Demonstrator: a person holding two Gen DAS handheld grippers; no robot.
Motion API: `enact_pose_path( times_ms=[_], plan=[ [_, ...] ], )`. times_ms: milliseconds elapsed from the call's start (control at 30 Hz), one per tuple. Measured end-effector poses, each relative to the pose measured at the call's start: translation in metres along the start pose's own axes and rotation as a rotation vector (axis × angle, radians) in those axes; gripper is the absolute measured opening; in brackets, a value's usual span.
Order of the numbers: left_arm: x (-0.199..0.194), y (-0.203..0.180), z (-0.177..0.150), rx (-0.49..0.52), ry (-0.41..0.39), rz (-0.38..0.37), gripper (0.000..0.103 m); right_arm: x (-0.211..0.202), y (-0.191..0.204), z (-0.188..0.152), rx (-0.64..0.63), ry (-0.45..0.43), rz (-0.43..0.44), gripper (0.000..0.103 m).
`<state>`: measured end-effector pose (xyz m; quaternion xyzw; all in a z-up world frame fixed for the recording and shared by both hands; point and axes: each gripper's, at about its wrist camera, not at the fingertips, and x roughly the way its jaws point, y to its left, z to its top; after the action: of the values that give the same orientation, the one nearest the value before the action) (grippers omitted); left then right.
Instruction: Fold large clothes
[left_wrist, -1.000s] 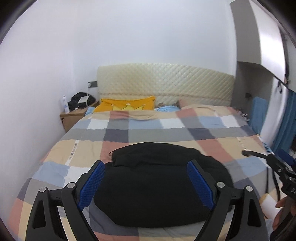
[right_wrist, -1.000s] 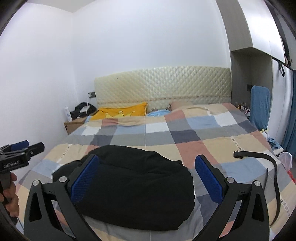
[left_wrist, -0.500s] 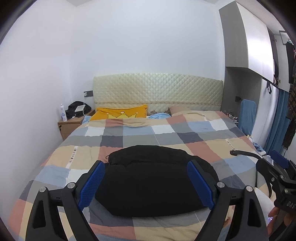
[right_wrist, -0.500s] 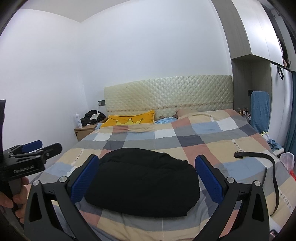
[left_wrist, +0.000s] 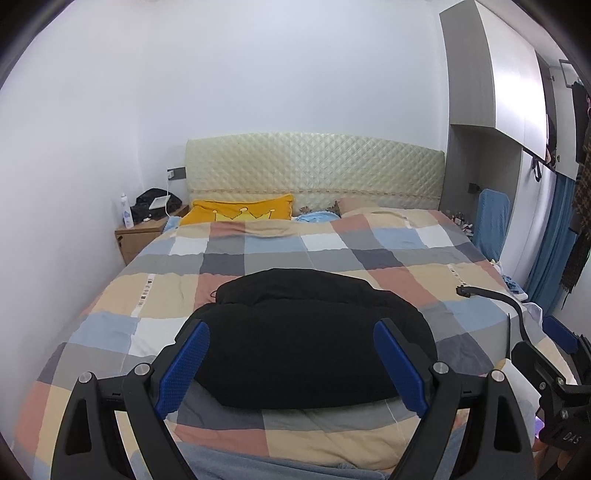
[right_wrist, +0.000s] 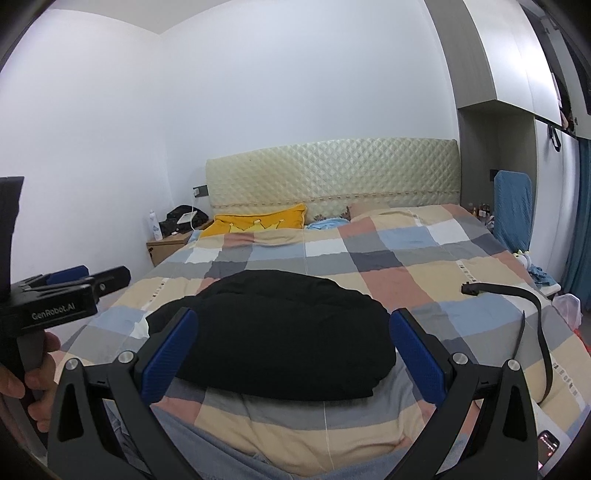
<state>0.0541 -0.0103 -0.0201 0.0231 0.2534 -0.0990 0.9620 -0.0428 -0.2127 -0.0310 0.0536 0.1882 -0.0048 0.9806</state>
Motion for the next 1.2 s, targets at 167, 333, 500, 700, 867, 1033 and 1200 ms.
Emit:
enact_pose_path(
  times_ms=[167,333,500,700,867,1033,1200],
  plan=[
    [-0.007,-0.002,-0.008,0.0,0.009,-0.018,0.091,-0.01,0.001,-0.006,0.011,0.0,-0.006,0.103],
    [-0.012,0.0,-0.016,-0.018,0.029,-0.043,0.091,-0.017,0.006,-0.01,0.004,0.007,0.004,0.103],
    [-0.016,0.001,-0.022,-0.023,0.034,-0.047,0.091,-0.021,0.009,-0.012,0.003,0.009,0.008,0.103],
    [-0.016,0.001,-0.025,-0.018,0.043,-0.043,0.091,-0.022,0.014,-0.018,0.012,0.016,0.005,0.103],
    [-0.012,0.002,-0.028,-0.021,0.061,-0.035,0.091,-0.021,0.015,-0.02,0.01,0.028,0.002,0.103],
    [-0.011,0.003,-0.03,-0.023,0.07,-0.048,0.091,-0.018,0.014,-0.021,0.014,0.033,-0.004,0.103],
    [-0.011,0.007,-0.03,-0.039,0.083,-0.047,0.091,-0.014,0.014,-0.022,0.022,0.043,-0.008,0.103]
  ],
)
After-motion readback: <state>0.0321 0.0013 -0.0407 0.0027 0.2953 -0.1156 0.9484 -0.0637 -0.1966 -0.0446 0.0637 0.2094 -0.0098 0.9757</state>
